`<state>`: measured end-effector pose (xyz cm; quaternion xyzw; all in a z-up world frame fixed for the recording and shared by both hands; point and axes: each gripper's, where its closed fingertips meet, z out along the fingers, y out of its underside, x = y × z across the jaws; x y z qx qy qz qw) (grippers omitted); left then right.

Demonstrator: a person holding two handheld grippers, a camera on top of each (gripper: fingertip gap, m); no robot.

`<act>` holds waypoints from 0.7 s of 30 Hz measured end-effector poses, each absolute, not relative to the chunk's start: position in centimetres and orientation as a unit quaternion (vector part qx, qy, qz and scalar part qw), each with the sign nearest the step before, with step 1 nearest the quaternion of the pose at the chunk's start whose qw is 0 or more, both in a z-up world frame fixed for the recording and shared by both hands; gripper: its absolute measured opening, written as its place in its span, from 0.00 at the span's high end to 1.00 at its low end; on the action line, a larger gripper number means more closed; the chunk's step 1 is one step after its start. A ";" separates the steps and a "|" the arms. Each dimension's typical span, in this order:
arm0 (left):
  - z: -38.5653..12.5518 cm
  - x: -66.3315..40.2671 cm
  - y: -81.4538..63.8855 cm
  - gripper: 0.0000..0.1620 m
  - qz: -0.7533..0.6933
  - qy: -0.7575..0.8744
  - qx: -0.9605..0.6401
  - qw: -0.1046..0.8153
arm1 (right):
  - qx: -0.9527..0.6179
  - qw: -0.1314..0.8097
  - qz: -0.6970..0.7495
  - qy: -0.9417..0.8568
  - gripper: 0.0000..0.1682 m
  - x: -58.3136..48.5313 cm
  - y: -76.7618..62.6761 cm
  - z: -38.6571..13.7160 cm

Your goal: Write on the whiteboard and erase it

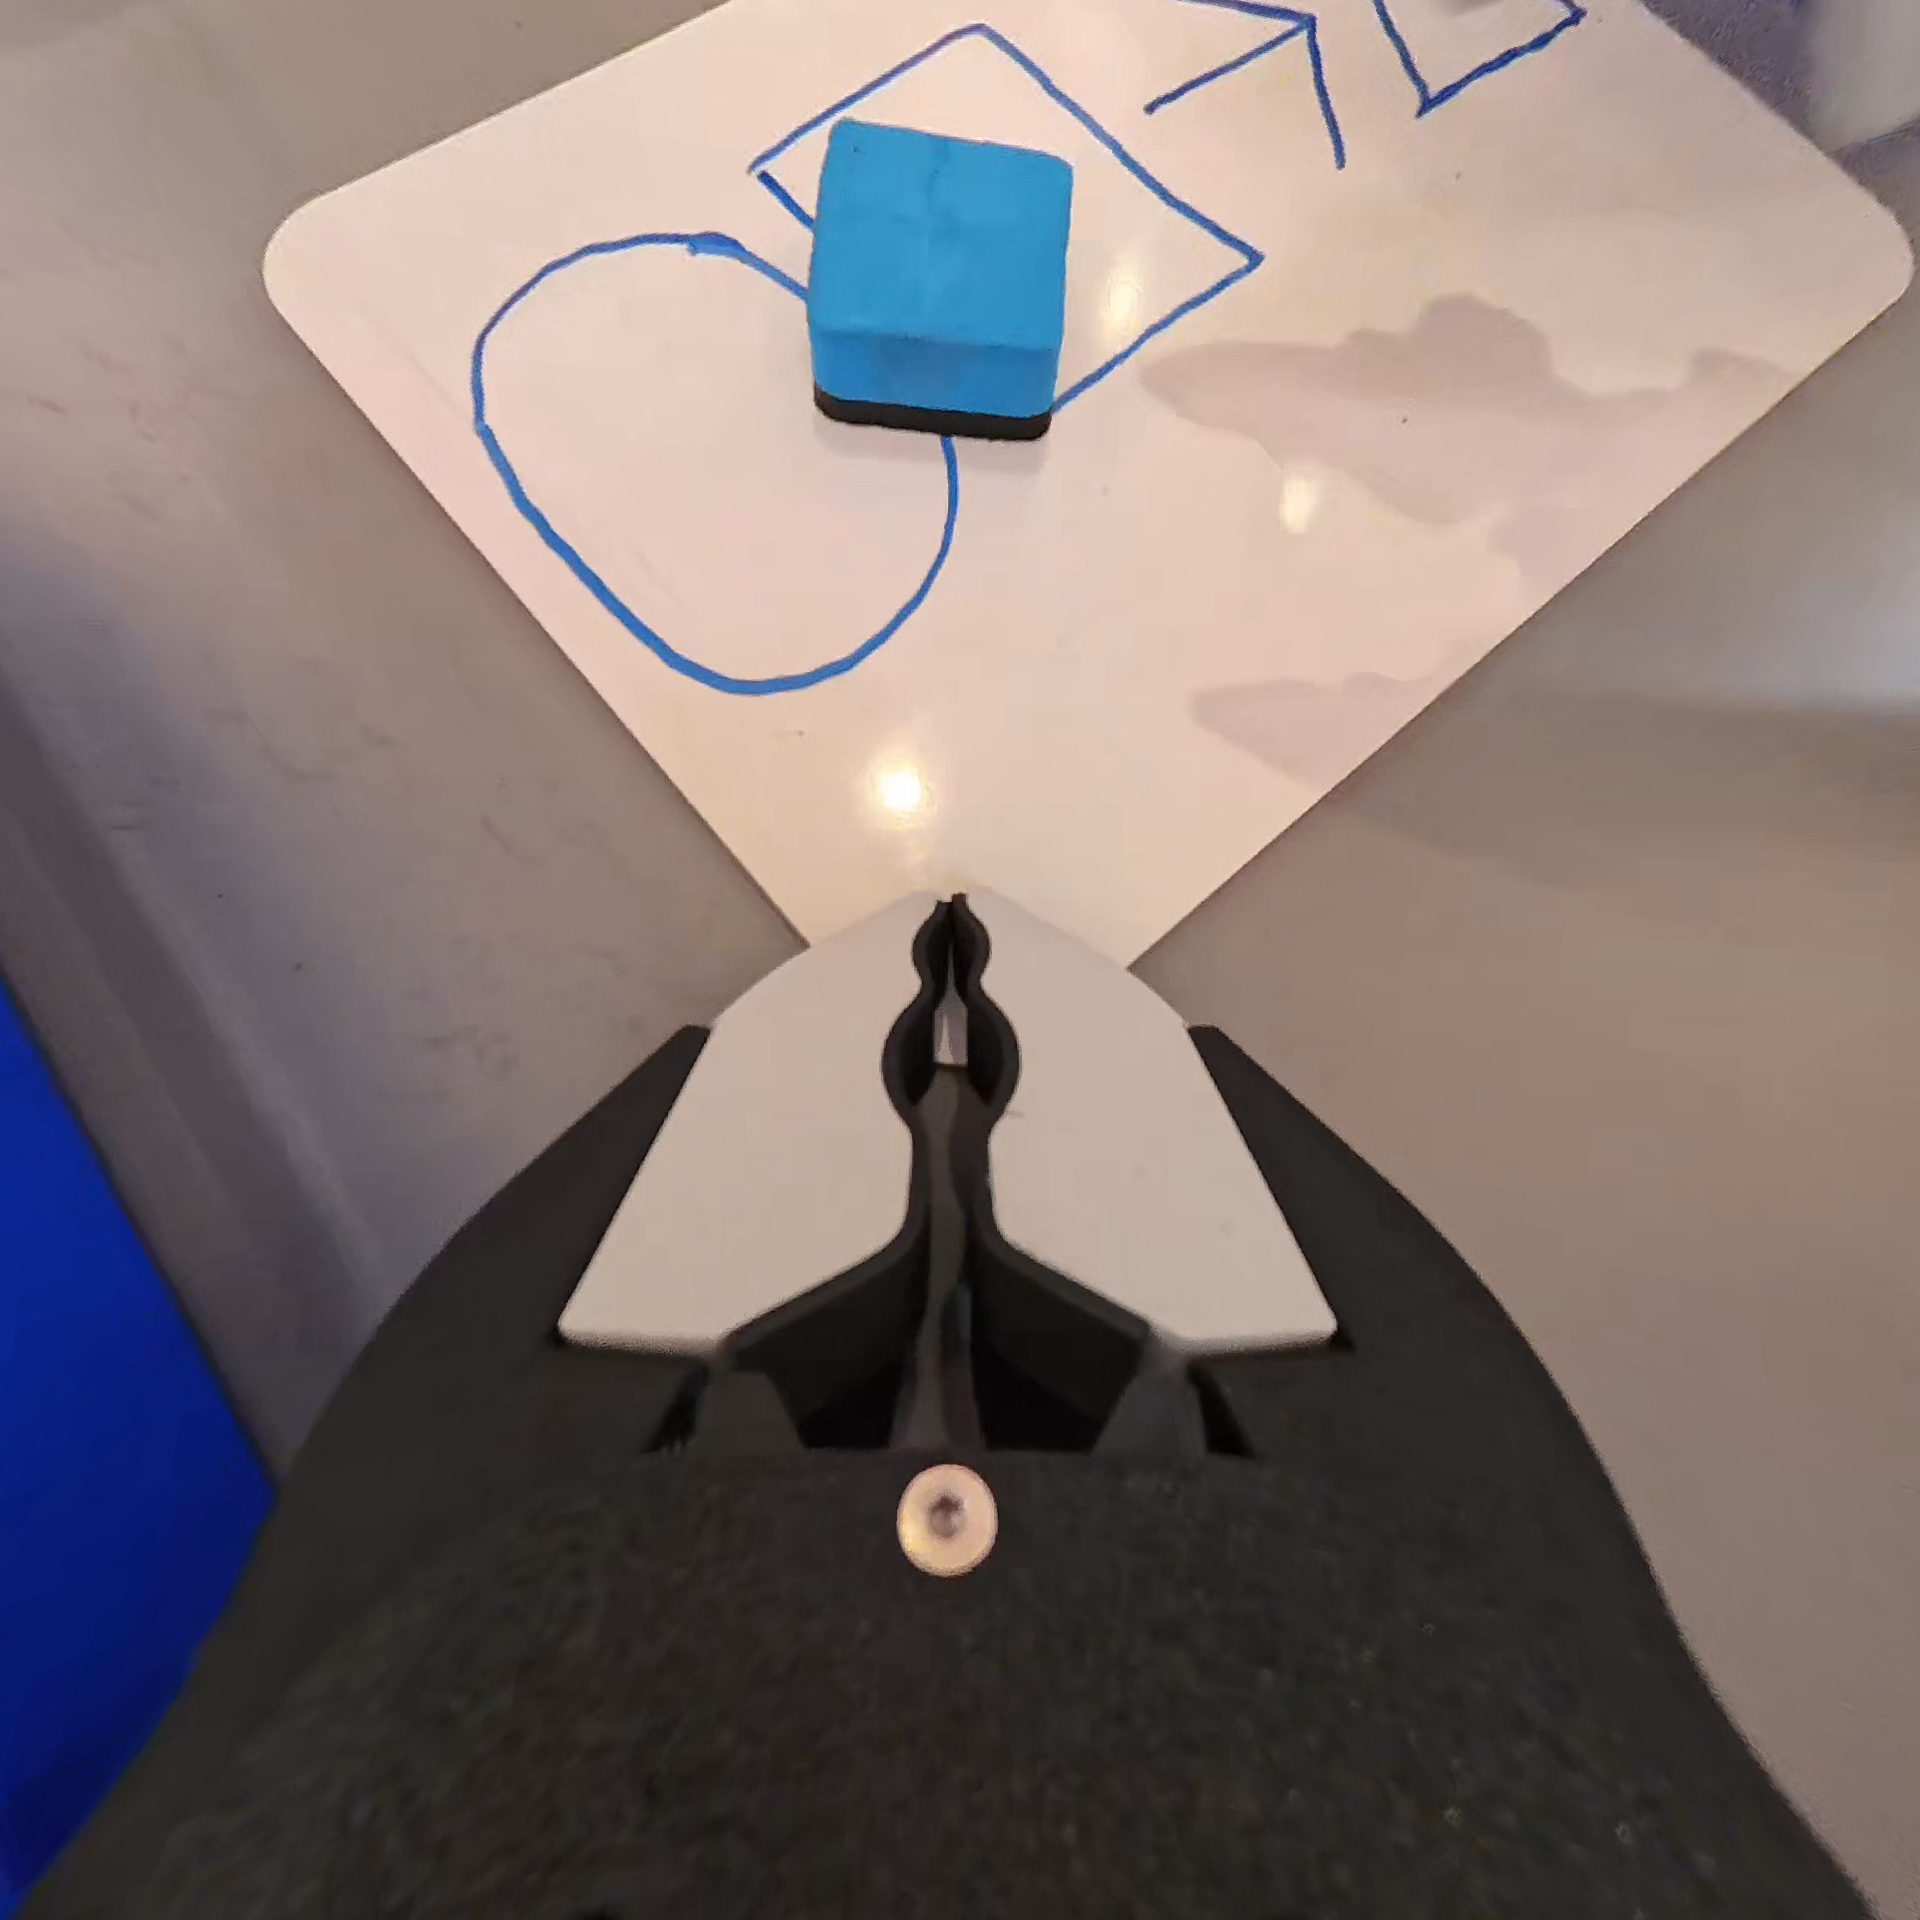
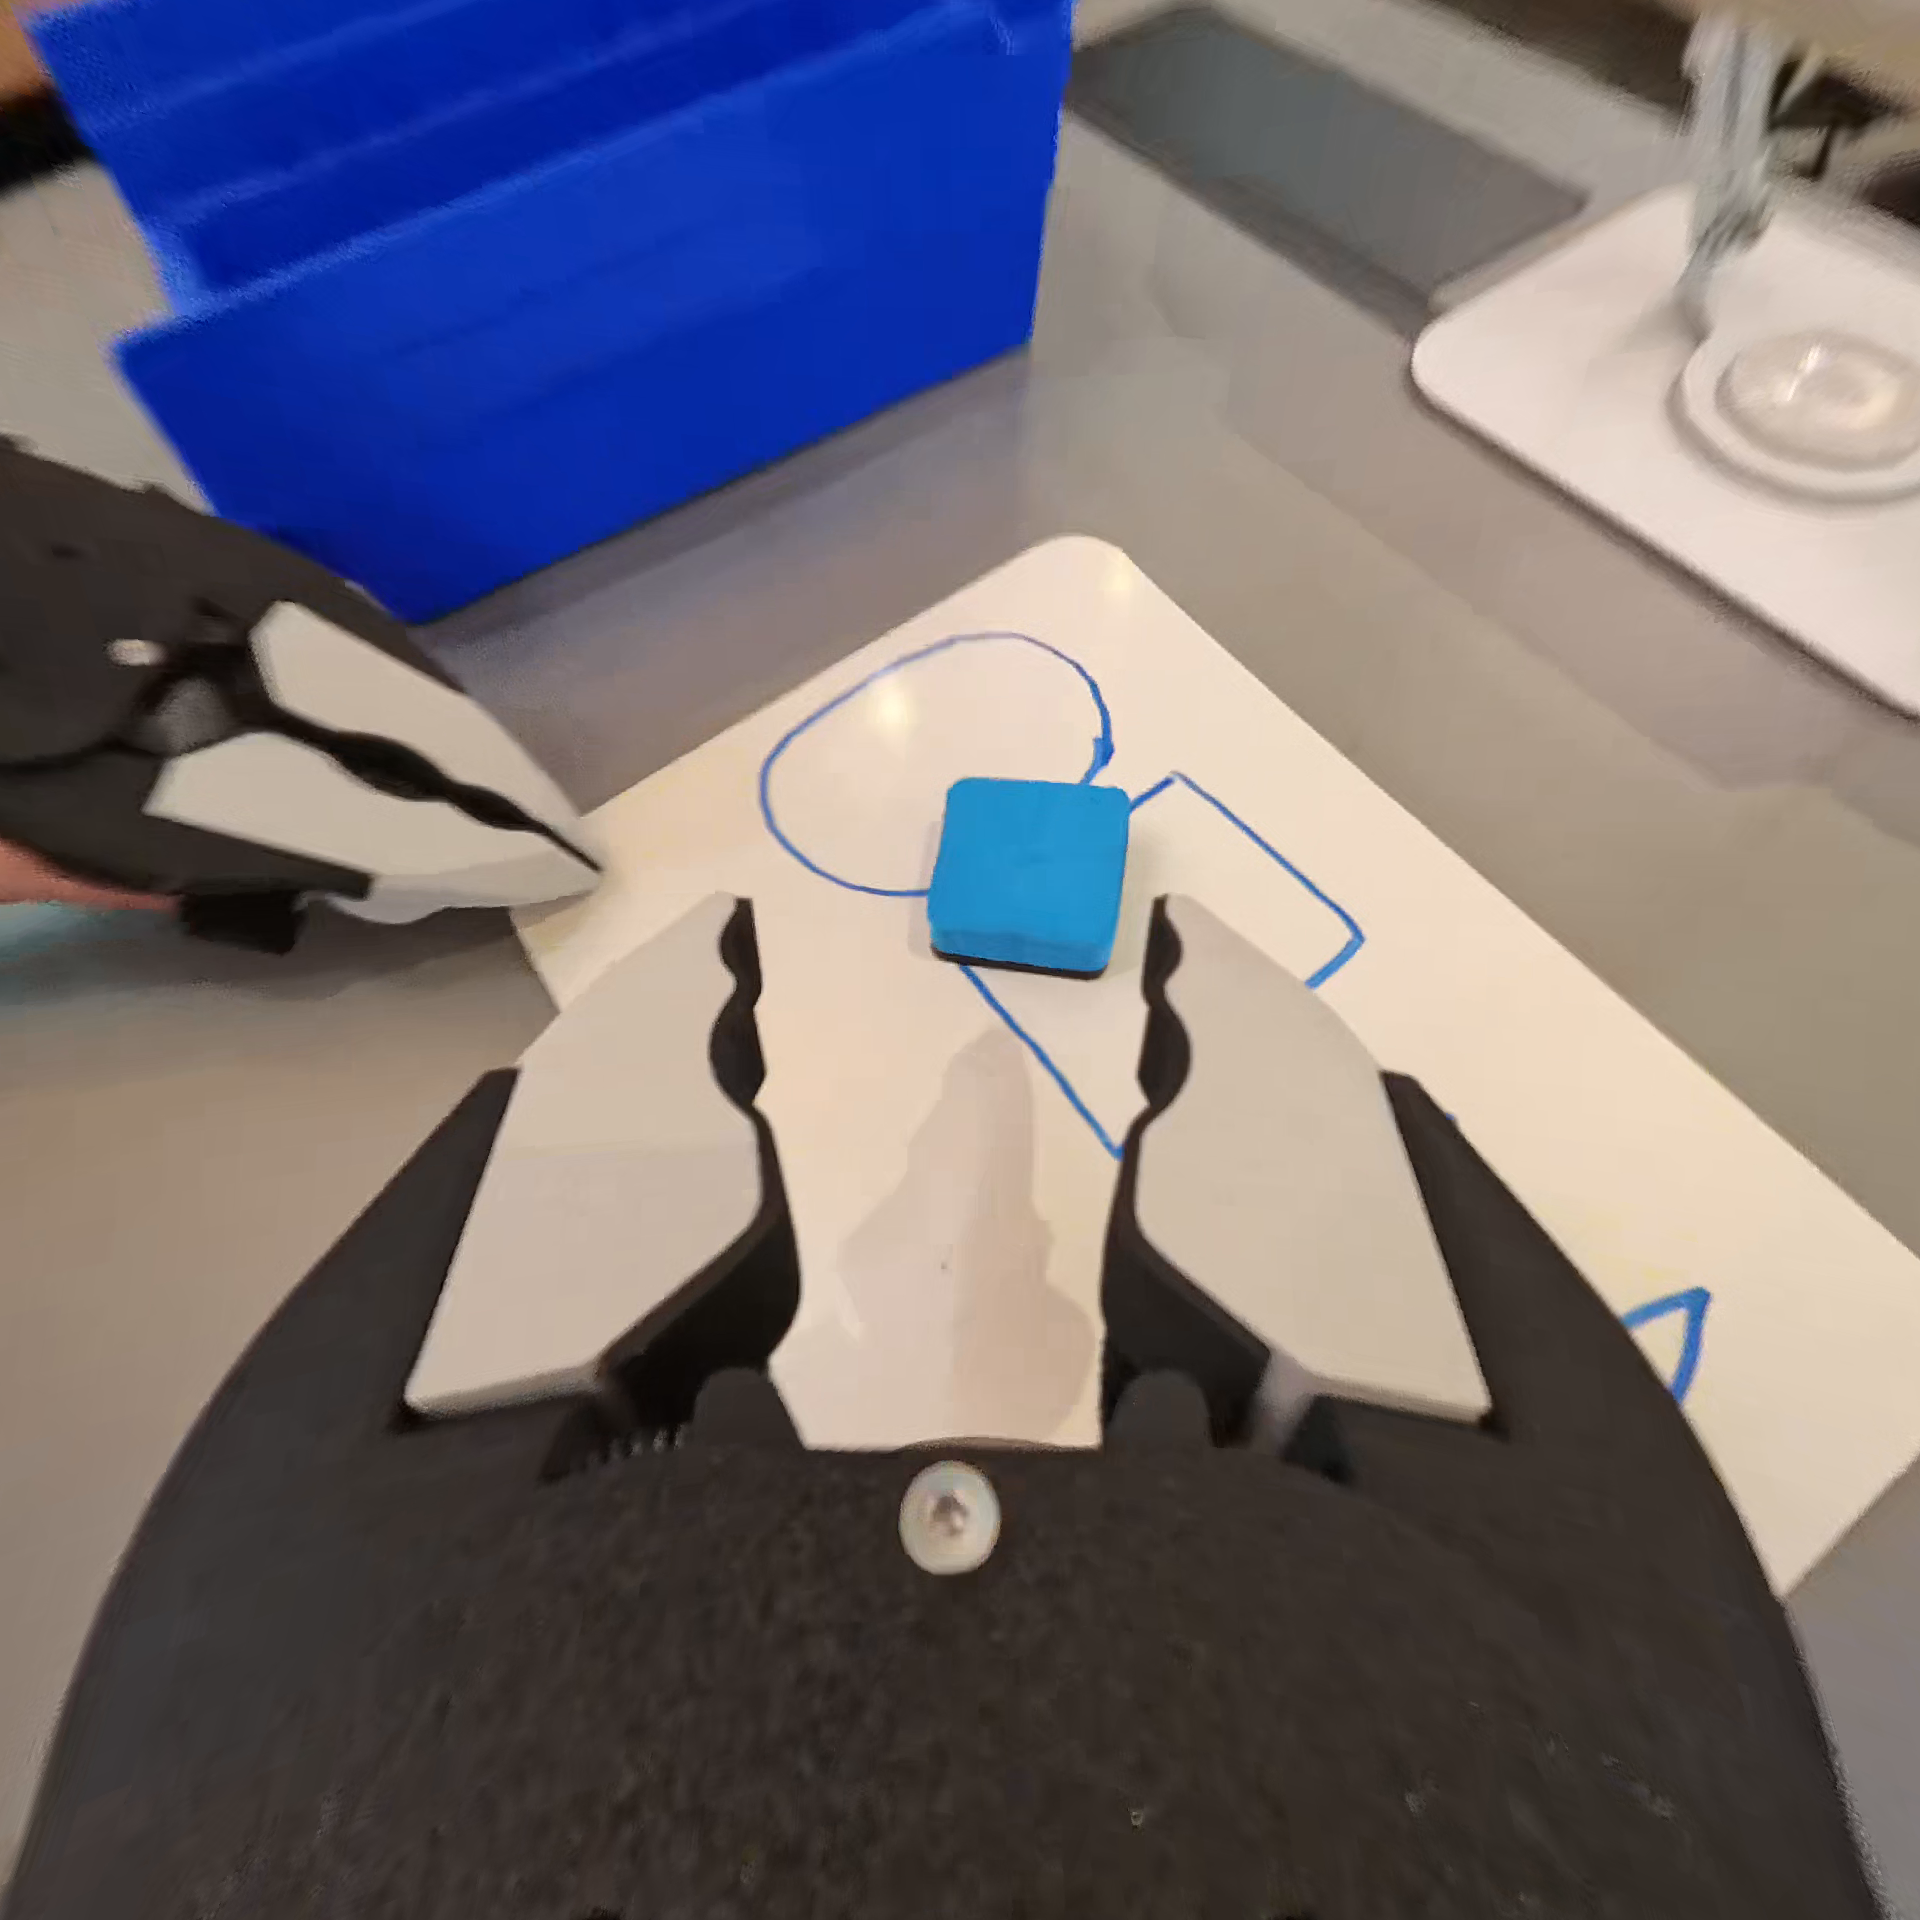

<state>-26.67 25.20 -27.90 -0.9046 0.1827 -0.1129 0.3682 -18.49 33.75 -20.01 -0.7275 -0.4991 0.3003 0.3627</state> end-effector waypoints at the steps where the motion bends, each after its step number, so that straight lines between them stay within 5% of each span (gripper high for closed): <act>1: -27.9 -26.7 25.2 1.00 -0.116 0.180 -0.905 0.368 | -0.741 0.343 0.289 -0.500 0.57 -19.1 34.2 -20.9; 13: -28.0 -26.0 23.8 1.00 -0.134 0.182 -0.924 0.308 | -0.776 0.183 0.142 -0.587 0.53 -20.9 35.9 -25.2; 21: -28.0 -26.4 24.0 1.00 -0.113 0.177 -0.925 0.317 | -0.780 0.147 0.096 -0.600 0.67 -21.8 37.2 -27.9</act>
